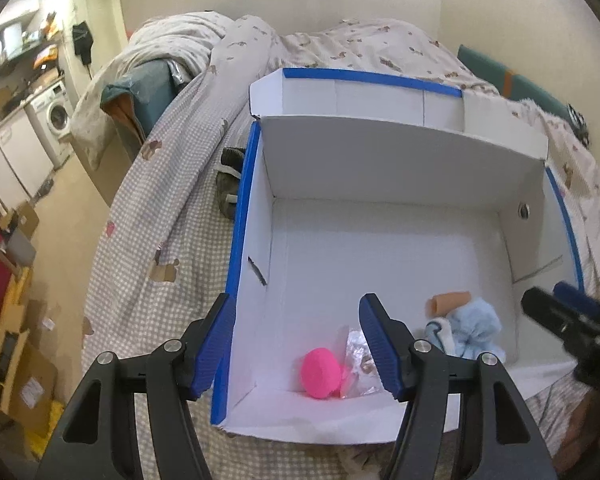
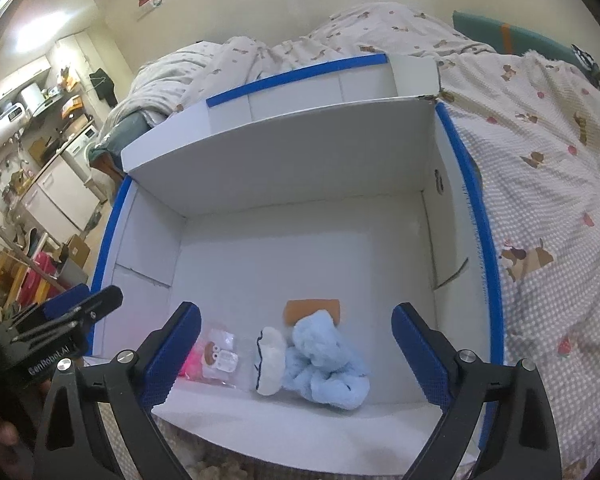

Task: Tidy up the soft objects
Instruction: 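Open the left gripper to drop the bag while the right releases the beige toy, then withdraw both open grippers from the box toward the items on the bedspread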

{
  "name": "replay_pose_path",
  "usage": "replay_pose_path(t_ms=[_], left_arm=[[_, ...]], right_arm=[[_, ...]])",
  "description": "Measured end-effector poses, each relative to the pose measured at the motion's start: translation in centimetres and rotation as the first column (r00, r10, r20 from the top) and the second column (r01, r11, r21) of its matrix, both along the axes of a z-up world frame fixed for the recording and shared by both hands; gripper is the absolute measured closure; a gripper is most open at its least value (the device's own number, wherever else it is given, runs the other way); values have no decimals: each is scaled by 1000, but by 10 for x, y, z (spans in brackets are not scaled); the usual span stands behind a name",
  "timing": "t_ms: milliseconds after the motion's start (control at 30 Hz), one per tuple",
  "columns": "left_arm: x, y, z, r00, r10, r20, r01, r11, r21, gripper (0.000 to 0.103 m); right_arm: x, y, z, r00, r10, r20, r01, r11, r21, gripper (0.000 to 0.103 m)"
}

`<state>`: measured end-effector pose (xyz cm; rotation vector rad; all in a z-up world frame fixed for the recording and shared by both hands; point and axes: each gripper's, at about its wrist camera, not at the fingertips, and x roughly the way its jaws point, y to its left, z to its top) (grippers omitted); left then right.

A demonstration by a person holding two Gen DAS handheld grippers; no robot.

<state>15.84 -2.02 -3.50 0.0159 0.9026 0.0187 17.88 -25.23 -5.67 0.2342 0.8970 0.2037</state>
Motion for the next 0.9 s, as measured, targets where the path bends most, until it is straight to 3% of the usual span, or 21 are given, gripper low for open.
replay_pose_path(t_ms=[100, 433, 600, 733, 900], left_arm=[[-3, -3, -2, 1000, -17, -16, 18, 999, 27, 42], [-25, 2, 11, 999, -34, -5, 34, 999, -22, 42], [-39, 9, 3, 994, -12, -107, 8, 999, -37, 42], [-54, 20, 6, 996, 31, -81, -34, 999, -40, 42], [-71, 18, 8, 998, 9, -69, -10, 1000, -17, 42]], right_arm=[[-5, -2, 3, 1000, -5, 2, 5, 1000, 7, 1], [-36, -8, 22, 997, -21, 68, 24, 999, -48, 1], [-54, -8, 21, 999, 0, 49, 2, 1000, -27, 1], [-69, -5, 18, 999, 16, 32, -16, 1000, -25, 1], [-81, -2, 10, 1000, 22, 0, -22, 999, -33, 1]])
